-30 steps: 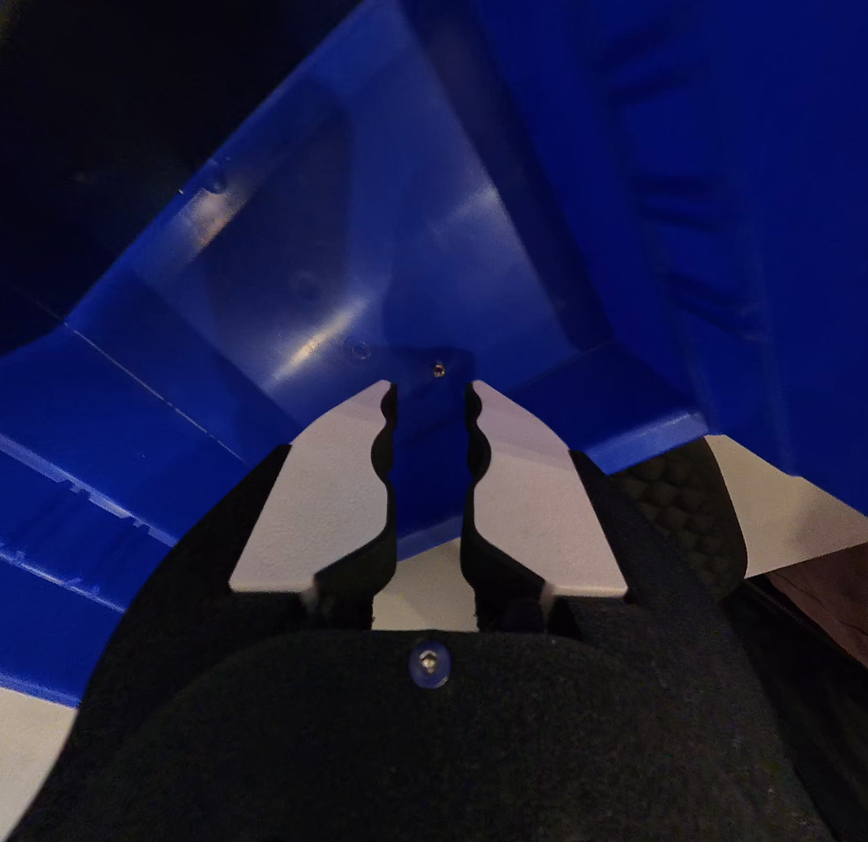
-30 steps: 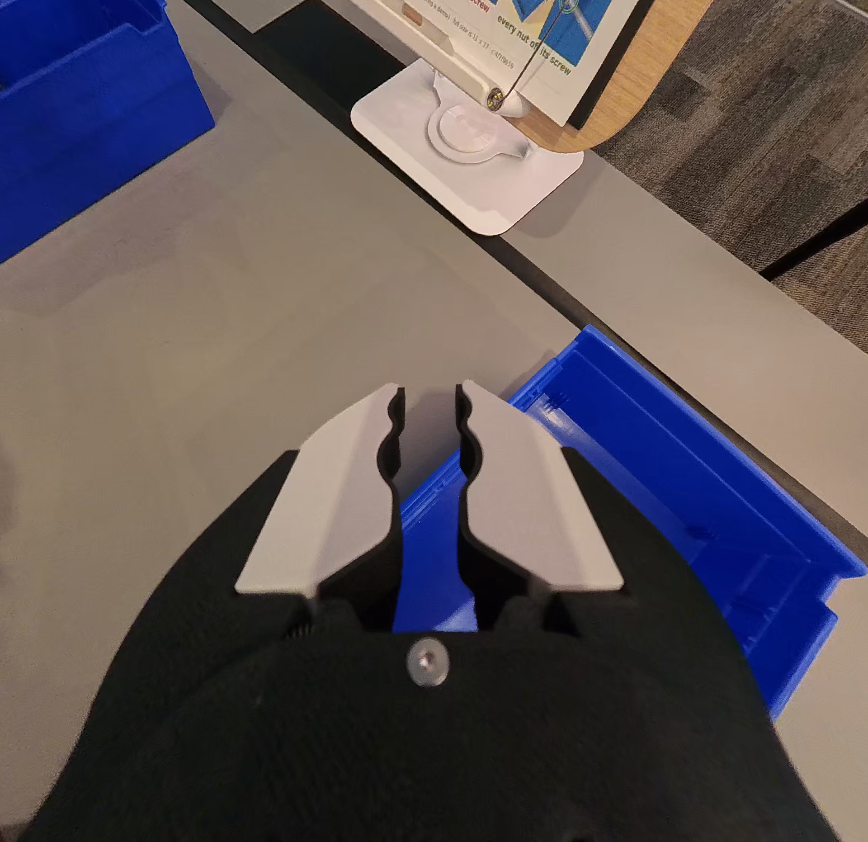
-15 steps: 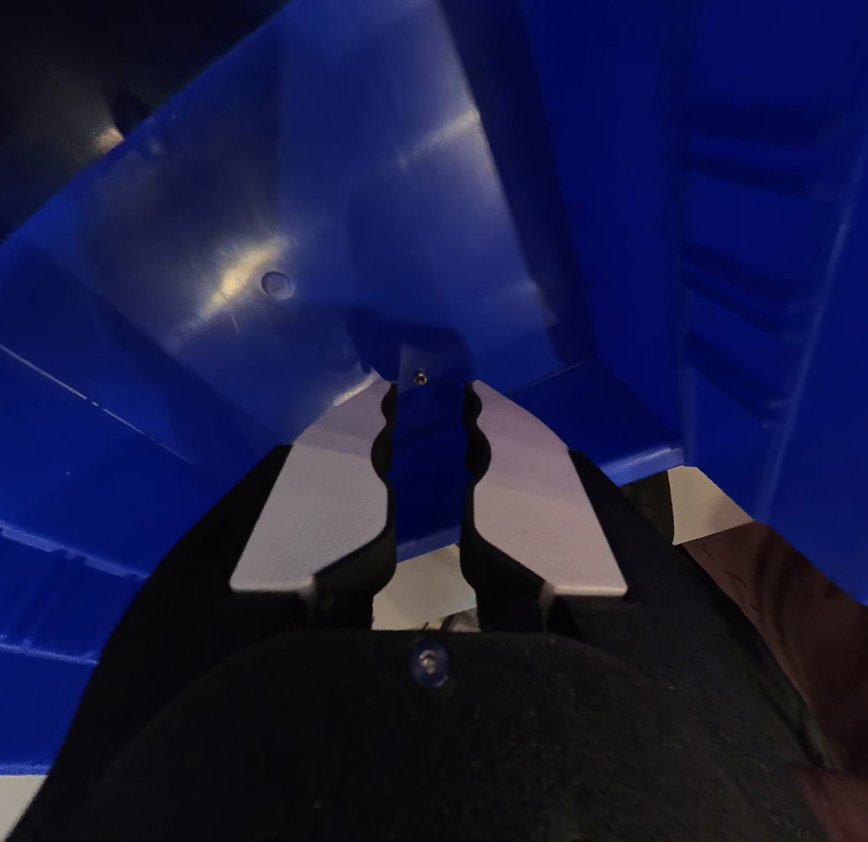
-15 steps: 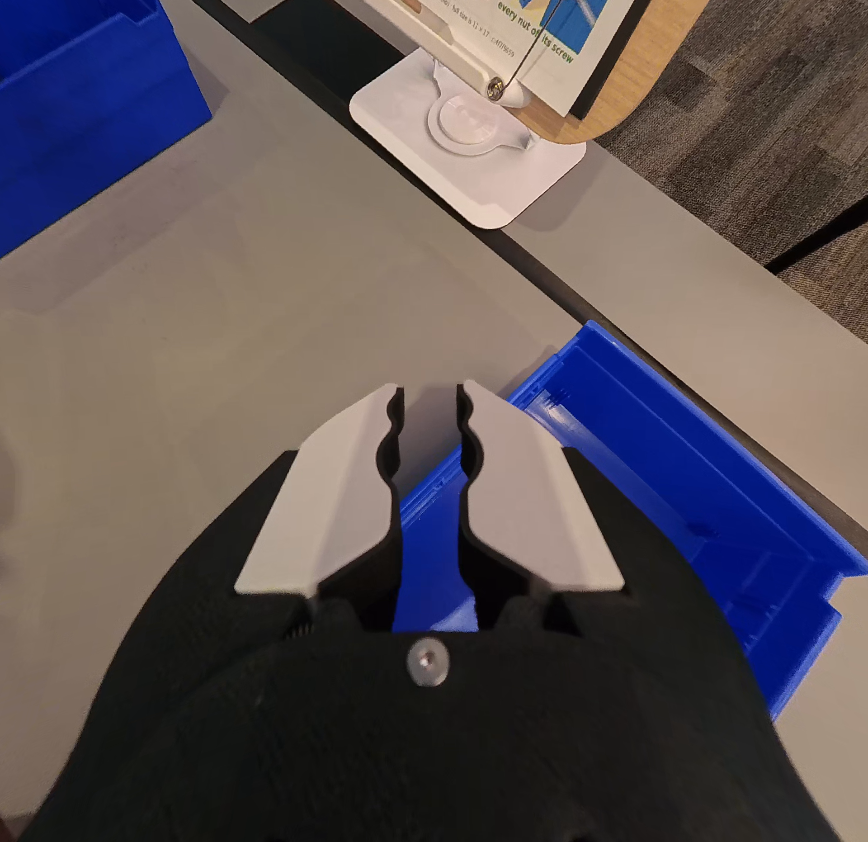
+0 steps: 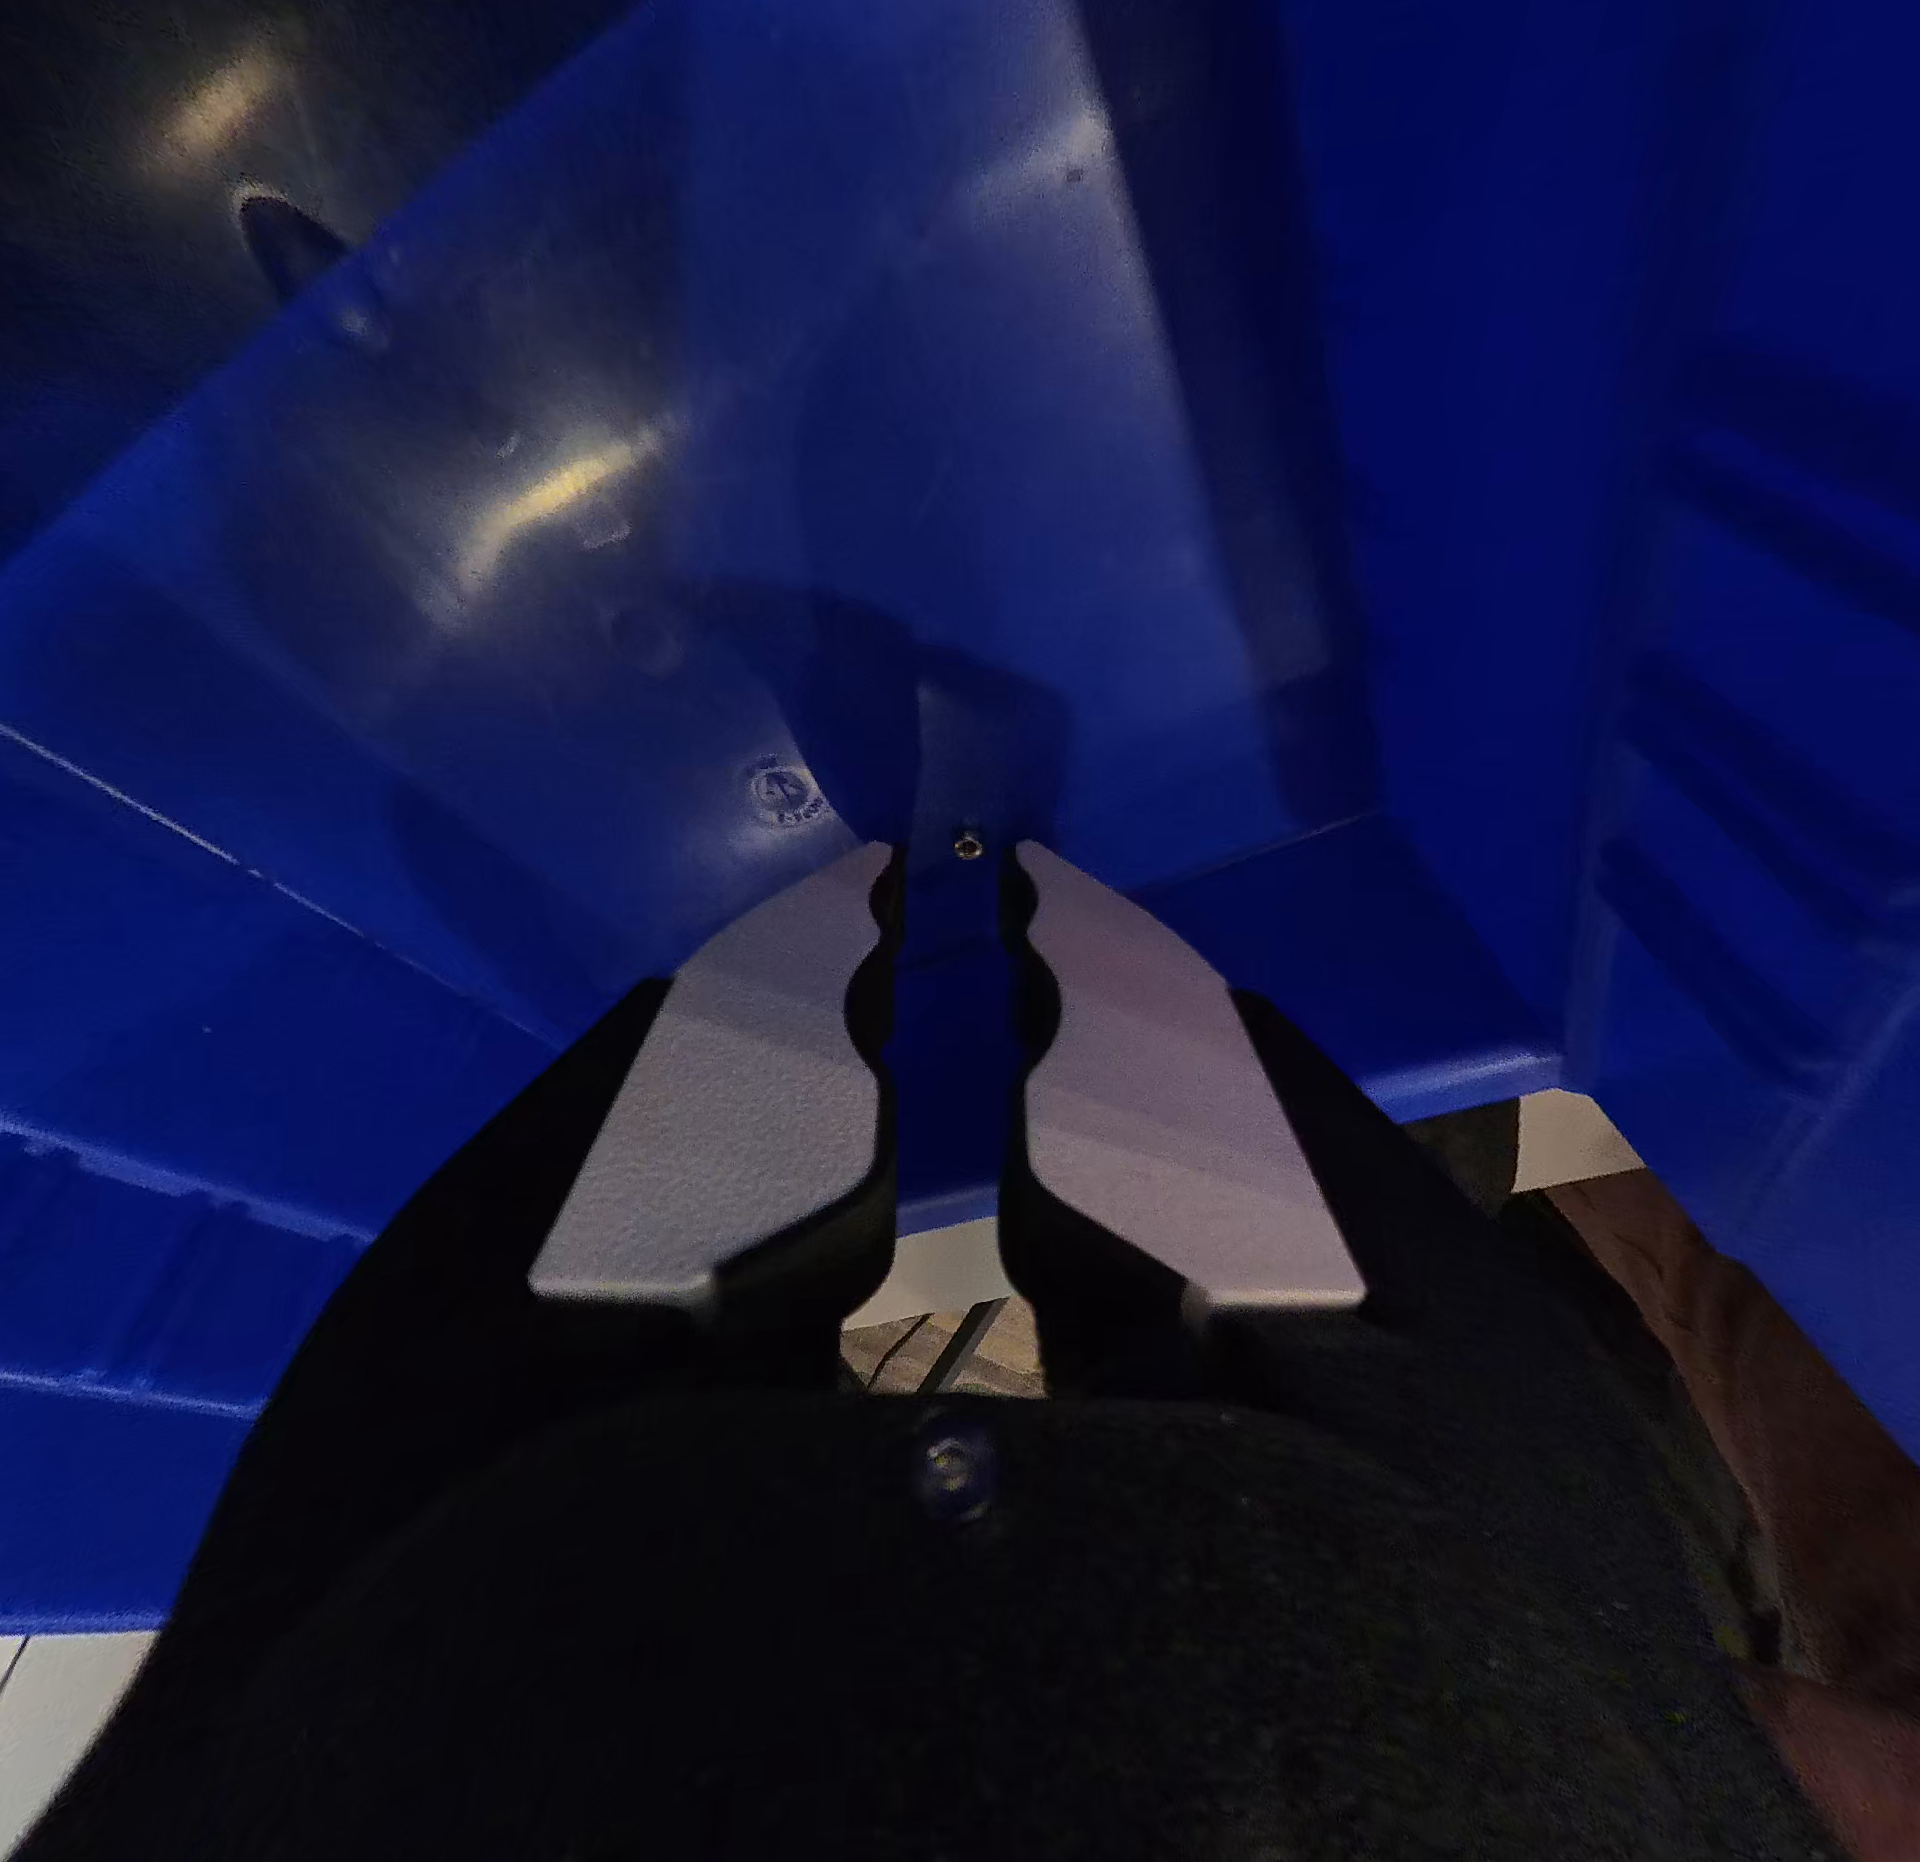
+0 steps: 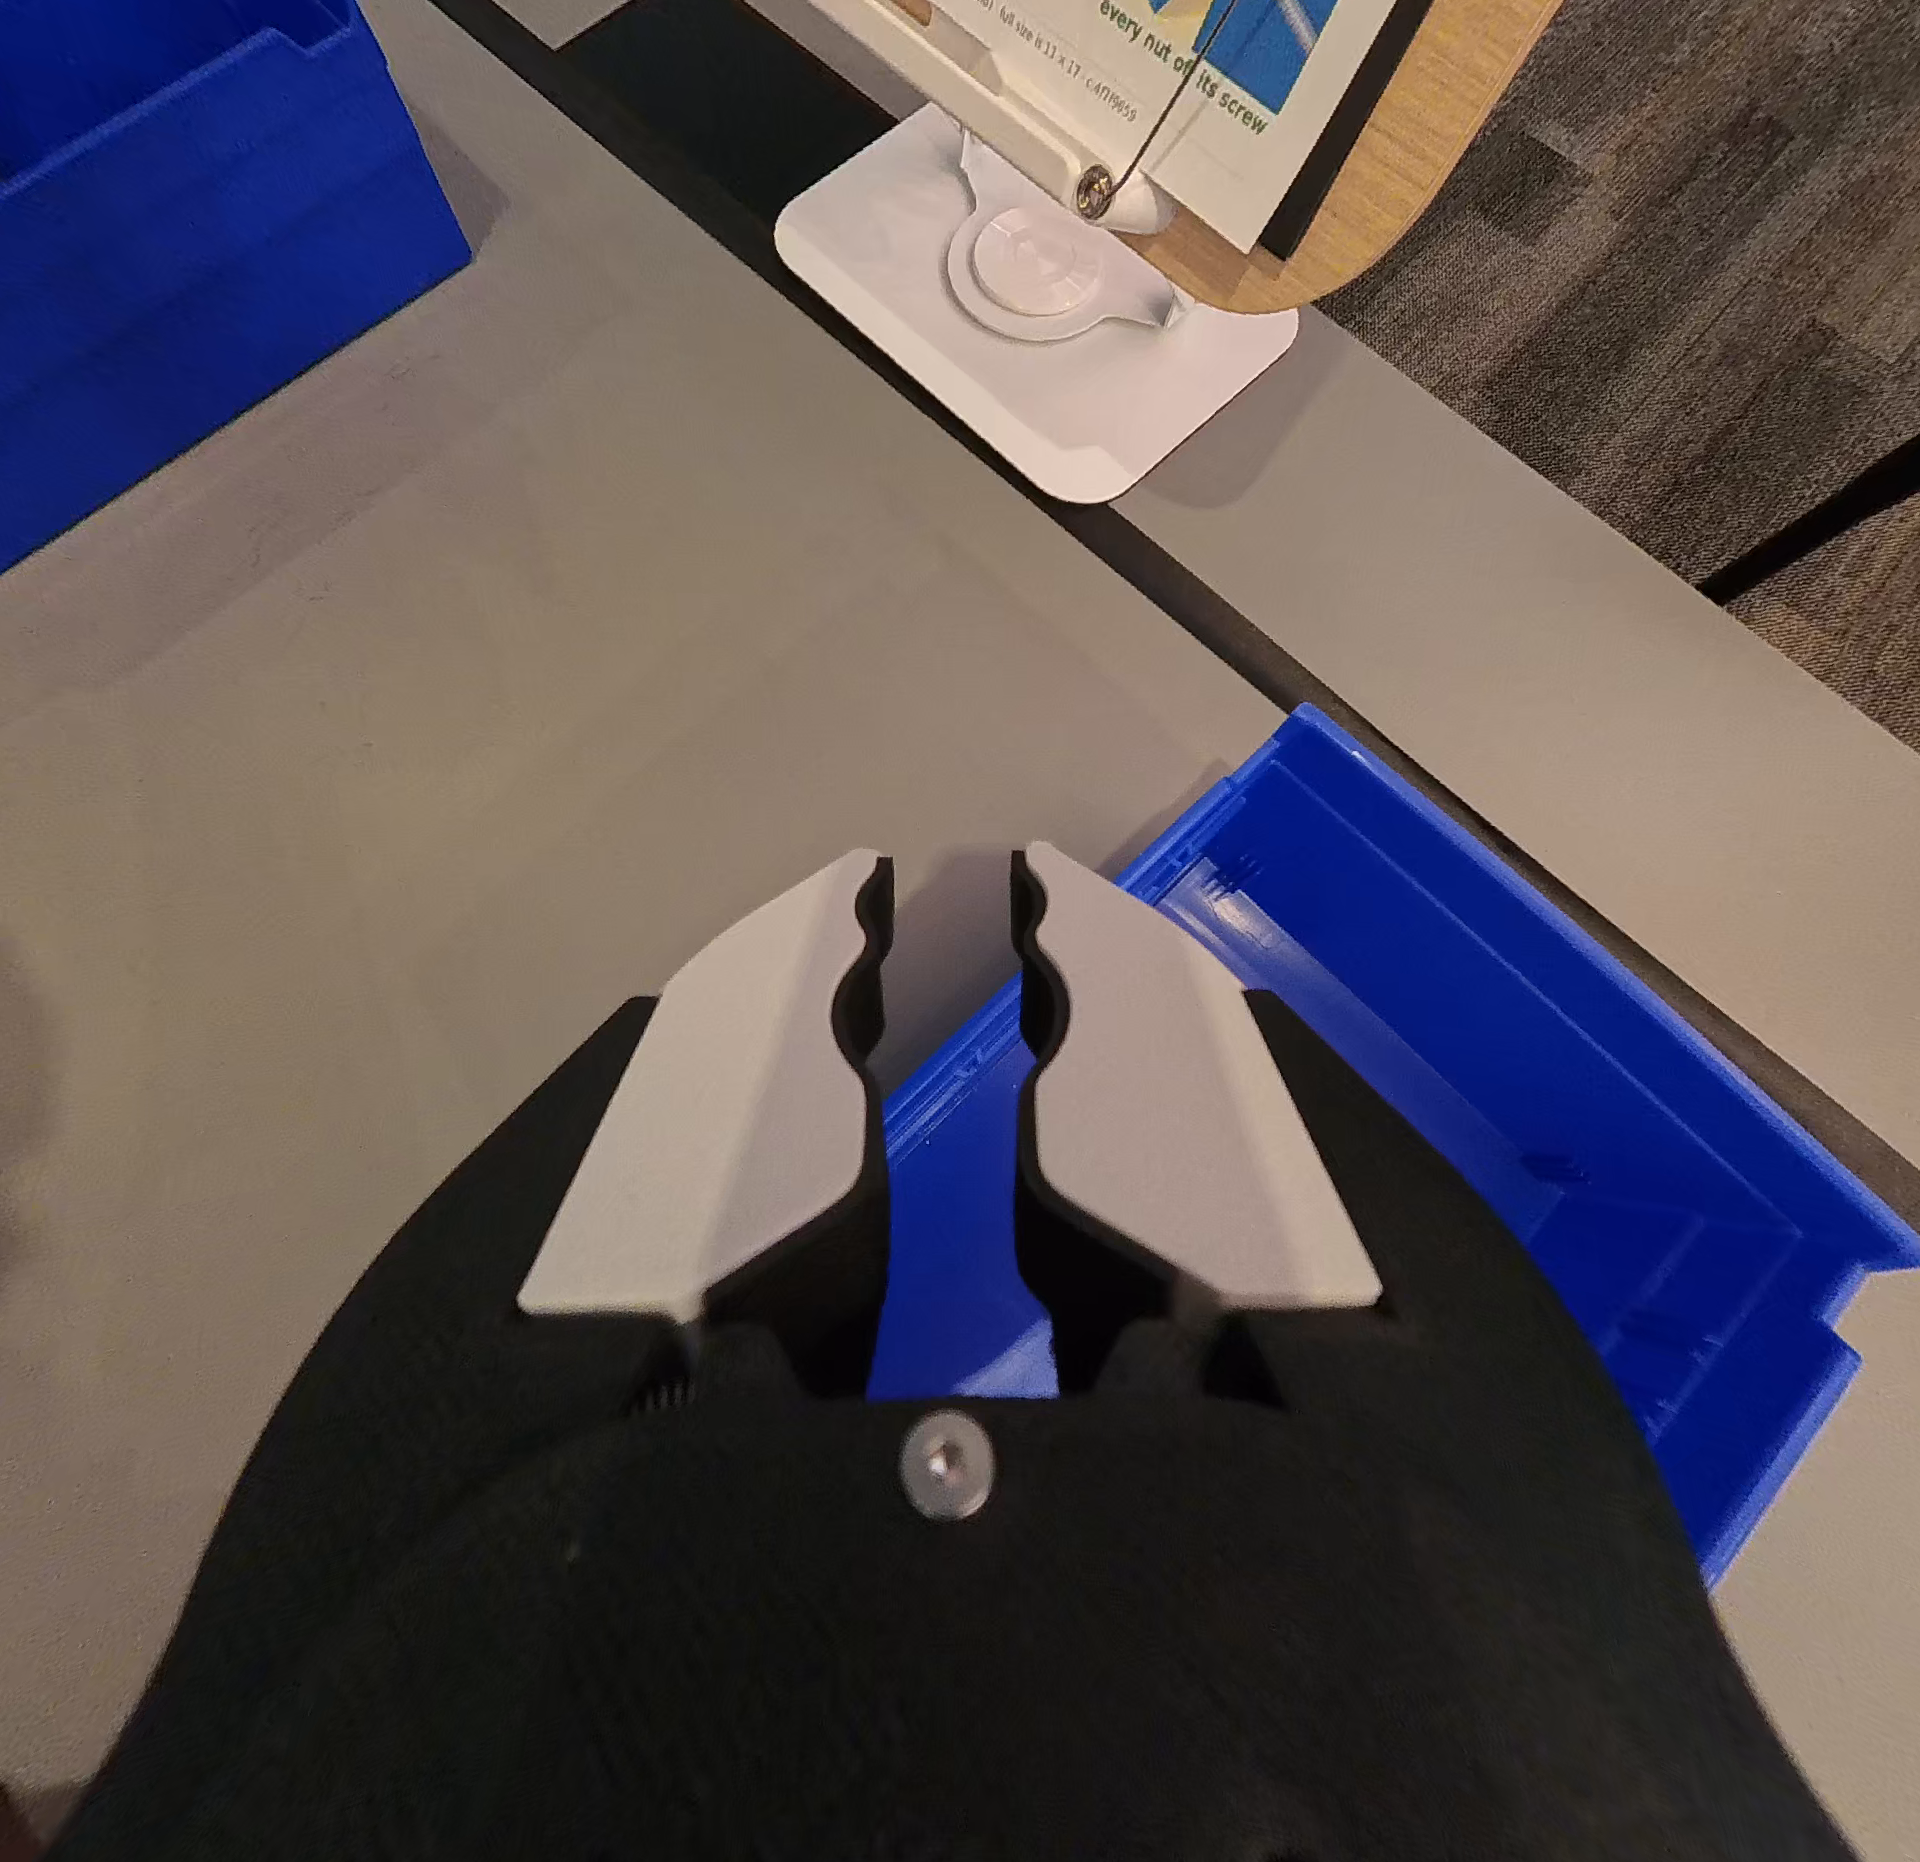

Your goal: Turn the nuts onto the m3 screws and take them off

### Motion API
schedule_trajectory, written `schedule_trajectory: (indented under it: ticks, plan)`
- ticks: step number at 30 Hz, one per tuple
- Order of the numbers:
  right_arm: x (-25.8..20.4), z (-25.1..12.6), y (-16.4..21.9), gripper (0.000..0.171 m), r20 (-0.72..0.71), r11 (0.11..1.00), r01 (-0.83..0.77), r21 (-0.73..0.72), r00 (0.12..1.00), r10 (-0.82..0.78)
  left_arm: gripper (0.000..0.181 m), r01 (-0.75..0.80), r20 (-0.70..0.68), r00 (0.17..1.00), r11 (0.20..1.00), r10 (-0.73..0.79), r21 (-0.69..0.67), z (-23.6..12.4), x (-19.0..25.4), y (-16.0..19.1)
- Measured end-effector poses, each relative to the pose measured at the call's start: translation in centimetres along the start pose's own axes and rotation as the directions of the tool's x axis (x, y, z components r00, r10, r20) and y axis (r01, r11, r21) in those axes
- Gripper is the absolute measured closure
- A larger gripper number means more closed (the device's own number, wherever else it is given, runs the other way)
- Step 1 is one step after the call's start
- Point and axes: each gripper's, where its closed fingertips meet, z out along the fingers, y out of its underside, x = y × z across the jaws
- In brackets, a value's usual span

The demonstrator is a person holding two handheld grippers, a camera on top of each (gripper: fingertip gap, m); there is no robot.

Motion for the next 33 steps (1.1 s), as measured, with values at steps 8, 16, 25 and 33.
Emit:
schedule_trajectory:
  ticks: [8, 16, 25, 33]
  plan:
    - [0.0, 0.0, 0.0, 0.149, 0.001, 1.000, 0.001, 0.000, 1.000, -0.001, 0.169, 0.003, 0.032, 0.999, 1.000, -0.003, -0.005, 0.1, -0.2, -0.1]
    - [-0.2, 0.2, 0.0, 0.149, 0.006, 1.000, 0.006, -0.008, 1.000, -0.006, 0.176, -0.004, 0.023, 1.000, 1.000, 0.004, 0.009, 0.1, -0.2, -0.2]
    - [0.0, 0.3, 0.1, 0.149, 0.008, 1.000, -0.001, -0.009, 1.000, 0.001, 0.176, -0.007, 0.015, 1.000, 0.998, 0.006, 0.069, -0.7, -0.7, -0.6]
    - [0.2, 0.3, 0.2, 0.149, 0.005, 1.000, -0.003, -0.012, 1.000, 0.003, 0.176, -0.033, -0.034, 0.999, 0.971, 0.043, 0.237, -6.0, 0.1, -0.3]
